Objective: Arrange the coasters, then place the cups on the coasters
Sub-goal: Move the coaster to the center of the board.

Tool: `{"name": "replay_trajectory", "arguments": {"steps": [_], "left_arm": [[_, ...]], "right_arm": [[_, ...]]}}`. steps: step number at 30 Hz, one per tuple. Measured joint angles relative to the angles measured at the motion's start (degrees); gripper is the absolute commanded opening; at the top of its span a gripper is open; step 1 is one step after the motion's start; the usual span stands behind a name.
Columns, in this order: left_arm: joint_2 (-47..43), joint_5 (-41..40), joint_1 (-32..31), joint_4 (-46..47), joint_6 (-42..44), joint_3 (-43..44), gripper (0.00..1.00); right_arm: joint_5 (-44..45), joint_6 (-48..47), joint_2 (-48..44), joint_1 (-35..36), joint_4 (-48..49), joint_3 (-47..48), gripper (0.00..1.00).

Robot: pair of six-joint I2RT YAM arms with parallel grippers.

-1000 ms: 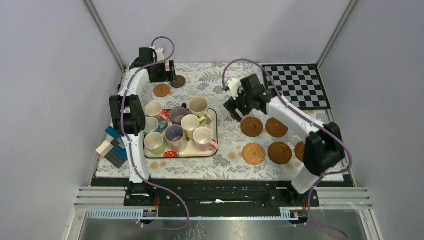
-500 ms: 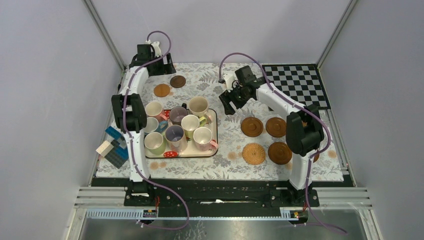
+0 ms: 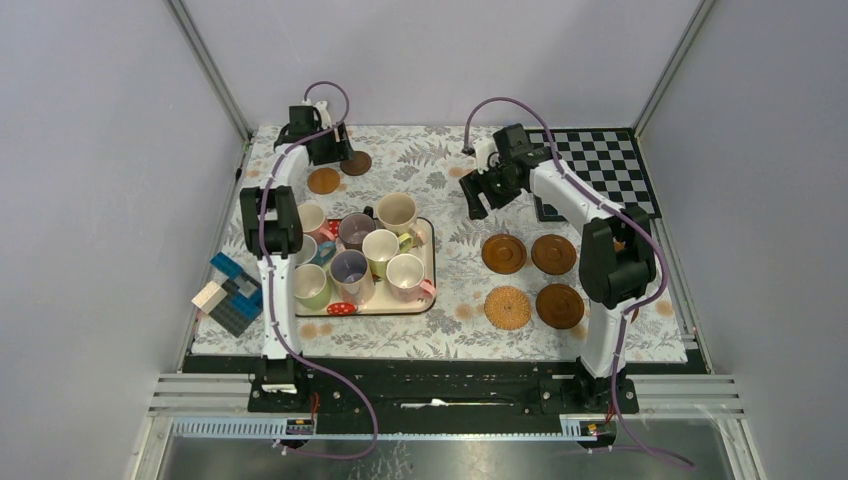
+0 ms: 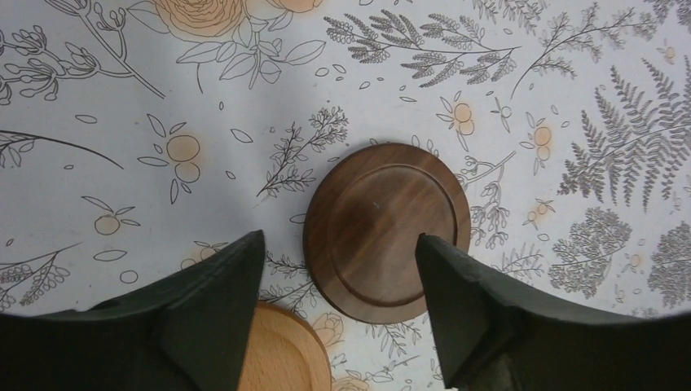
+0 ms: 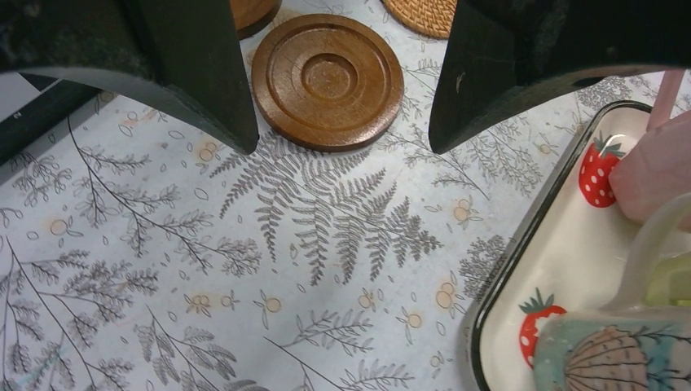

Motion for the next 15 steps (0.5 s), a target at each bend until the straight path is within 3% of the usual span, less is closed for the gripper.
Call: {"name": "replay_trajectory", "arguments": {"steps": [7, 15], "left_arm": [[0.4, 0.6, -2.5, 0.1, 0.8, 0.5, 0.51], [0.8, 4.1, -7.8, 0.5, 2.0, -0.2, 0.48]], "right_arm": [[0.4, -0.1, 0.0, -1.7, -1.4, 0.4, 0.84], [0.5, -0.2, 0.0, -2.8, -1.8, 0.7, 0.83]]}}
